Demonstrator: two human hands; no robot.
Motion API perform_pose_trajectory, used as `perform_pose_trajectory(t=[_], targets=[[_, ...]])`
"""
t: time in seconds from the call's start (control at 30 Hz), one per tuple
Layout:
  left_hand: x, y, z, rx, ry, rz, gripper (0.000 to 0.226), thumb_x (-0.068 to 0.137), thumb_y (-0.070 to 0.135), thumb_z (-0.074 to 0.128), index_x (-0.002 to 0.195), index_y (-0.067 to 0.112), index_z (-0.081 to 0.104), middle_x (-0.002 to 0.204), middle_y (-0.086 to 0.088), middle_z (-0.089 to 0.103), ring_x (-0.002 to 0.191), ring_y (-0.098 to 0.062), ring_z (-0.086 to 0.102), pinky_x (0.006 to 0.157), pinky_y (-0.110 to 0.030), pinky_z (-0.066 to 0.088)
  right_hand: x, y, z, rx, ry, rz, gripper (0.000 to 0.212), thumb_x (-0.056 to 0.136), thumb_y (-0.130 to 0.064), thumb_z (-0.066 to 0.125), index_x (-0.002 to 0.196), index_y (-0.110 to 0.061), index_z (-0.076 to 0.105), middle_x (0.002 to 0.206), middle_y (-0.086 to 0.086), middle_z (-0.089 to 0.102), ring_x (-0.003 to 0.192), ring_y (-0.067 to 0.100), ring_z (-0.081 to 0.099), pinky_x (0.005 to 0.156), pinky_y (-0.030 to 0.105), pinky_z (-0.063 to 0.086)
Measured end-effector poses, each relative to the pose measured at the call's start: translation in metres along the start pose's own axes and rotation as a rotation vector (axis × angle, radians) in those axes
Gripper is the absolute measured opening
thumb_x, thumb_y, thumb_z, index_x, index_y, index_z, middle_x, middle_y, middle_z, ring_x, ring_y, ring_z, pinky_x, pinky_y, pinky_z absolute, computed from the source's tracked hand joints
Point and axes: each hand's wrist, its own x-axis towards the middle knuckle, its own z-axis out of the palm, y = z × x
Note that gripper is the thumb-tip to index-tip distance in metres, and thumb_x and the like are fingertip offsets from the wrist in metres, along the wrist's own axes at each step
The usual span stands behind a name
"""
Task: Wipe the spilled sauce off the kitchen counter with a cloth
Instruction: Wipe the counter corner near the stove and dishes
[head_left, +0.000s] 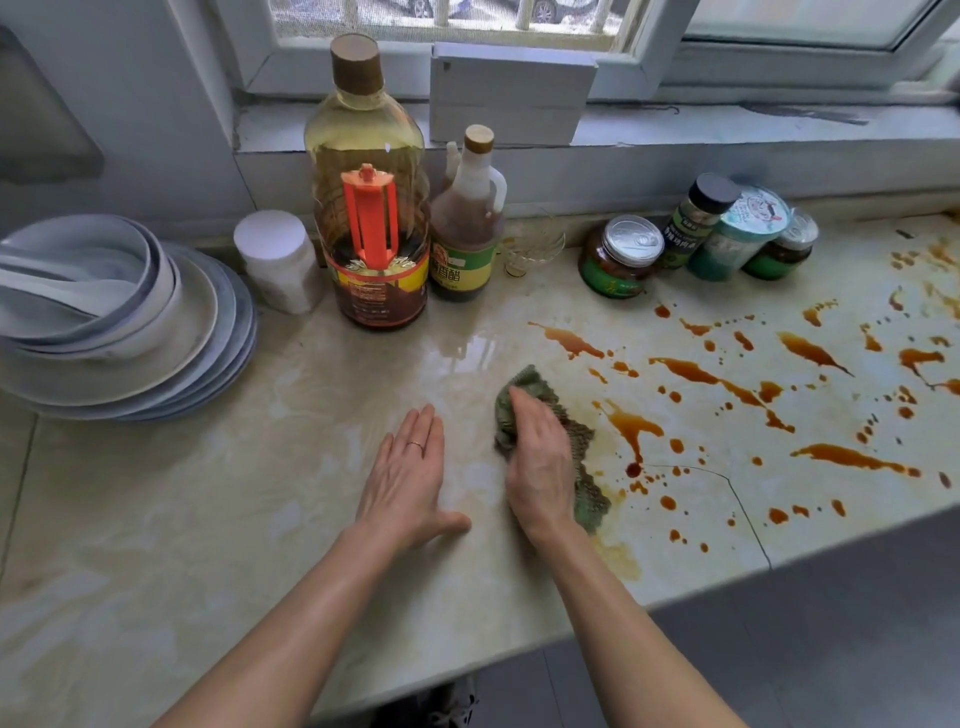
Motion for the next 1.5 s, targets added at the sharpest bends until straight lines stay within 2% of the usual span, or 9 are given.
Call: perform_pose_trajectory(t=[0.13, 0.27, 0.37, 0.53, 0.77, 1.03, 1.23, 1.33, 1.5], targets=[[0.002, 0.002, 0.0, 0.007, 0.009, -0.001, 0.126, 0.066, 0.06, 0.071, 0.148, 0.007, -0.009, 0.156, -0.007, -0.018, 0.144, -0.021, -0.014, 0.119, -0.037, 0.002, 0.002, -0.015, 0.015, -0.062, -0.156, -0.194, 0.055, 0.086, -0.006, 0.05, 0.141, -0.012, 0.049, 0.147, 0.007, 0.048, 0.137, 0.028, 0.042, 0.11, 0.044, 0.037], [0.0, 0.0, -0.001, 0.009, 0.011, 0.009, 0.127, 0.065, 0.061, 0.071, 0.148, 0.008, -0.008, 0.156, -0.007, -0.017, 0.144, -0.02, -0.013, 0.119, -0.036, 0.003, 0.029, -0.006, 0.005, -0.119, -0.242, -0.132, 0.059, 0.096, -0.009, 0.044, 0.152, -0.022, 0.032, 0.159, -0.003, 0.027, 0.148, 0.017, 0.019, 0.12, 0.038, 0.01], [0.0, 0.001, -0.002, 0.003, 0.01, 0.01, 0.127, 0.064, 0.061, 0.071, 0.148, 0.008, -0.008, 0.156, -0.006, -0.016, 0.144, -0.02, -0.013, 0.119, -0.037, 0.004, 0.037, 0.008, -0.005, -0.159, -0.223, -0.011, 0.059, 0.097, -0.008, 0.04, 0.153, -0.024, 0.028, 0.161, -0.005, 0.022, 0.149, 0.015, 0.013, 0.12, 0.038, 0.004], [0.001, 0.001, -0.001, 0.007, 0.013, 0.005, 0.128, 0.064, 0.061, 0.071, 0.148, 0.008, -0.009, 0.156, -0.007, -0.016, 0.144, -0.021, -0.013, 0.119, -0.037, 0.004, 0.009, 0.01, -0.002, -0.112, -0.144, 0.044, 0.057, 0.093, -0.007, 0.043, 0.149, -0.018, 0.037, 0.157, 0.002, 0.032, 0.147, 0.022, 0.021, 0.119, 0.045, 0.011], [0.001, 0.0, 0.0, 0.002, 0.023, 0.018, 0.127, 0.065, 0.062, 0.071, 0.148, 0.009, -0.009, 0.156, -0.006, -0.016, 0.144, -0.02, -0.013, 0.119, -0.036, 0.003, -0.053, 0.019, -0.009, -0.137, -0.181, -0.255, 0.056, 0.093, -0.03, 0.043, 0.149, -0.024, 0.039, 0.154, -0.004, 0.039, 0.143, 0.018, 0.032, 0.114, 0.045, 0.022], [0.0, -0.001, 0.0, 0.003, 0.017, 0.012, 0.127, 0.064, 0.062, 0.071, 0.149, 0.009, -0.007, 0.157, -0.006, -0.013, 0.145, -0.02, -0.01, 0.119, -0.037, 0.005, -0.03, 0.049, -0.02, -0.136, -0.103, -0.069, 0.052, 0.095, -0.015, 0.049, 0.146, -0.02, 0.043, 0.152, 0.002, 0.042, 0.142, 0.022, 0.034, 0.114, 0.054, 0.029], [0.001, -0.001, 0.001, 0.026, 0.019, 0.008, 0.128, 0.063, 0.063, 0.071, 0.149, 0.008, -0.006, 0.157, -0.007, -0.013, 0.145, -0.021, -0.009, 0.119, -0.037, 0.006, -0.078, 0.034, -0.022, -0.105, -0.183, -0.247, 0.055, 0.095, -0.026, 0.044, 0.149, -0.024, 0.038, 0.156, -0.004, 0.035, 0.146, 0.018, 0.025, 0.118, 0.046, 0.019], [0.002, 0.0, 0.0, 0.037, 0.005, 0.005, 0.128, 0.063, 0.064, 0.07, 0.149, 0.008, -0.006, 0.157, -0.007, -0.013, 0.145, -0.021, -0.009, 0.119, -0.037, 0.007, -0.083, 0.053, -0.029, -0.107, -0.189, -0.342, 0.055, 0.095, -0.024, 0.052, 0.148, -0.026, 0.04, 0.155, -0.007, 0.037, 0.145, 0.016, 0.029, 0.115, 0.047, 0.026], [0.003, 0.002, 0.0, 0.045, -0.012, -0.012, 0.128, 0.063, 0.063, 0.071, 0.148, 0.008, -0.007, 0.157, -0.007, -0.013, 0.145, -0.021, -0.01, 0.119, -0.036, 0.005, -0.069, 0.074, -0.04, -0.125, -0.138, -0.208, 0.05, 0.097, -0.026, 0.04, 0.148, -0.026, 0.04, 0.154, -0.006, 0.039, 0.144, 0.015, 0.03, 0.114, 0.048, 0.028]])
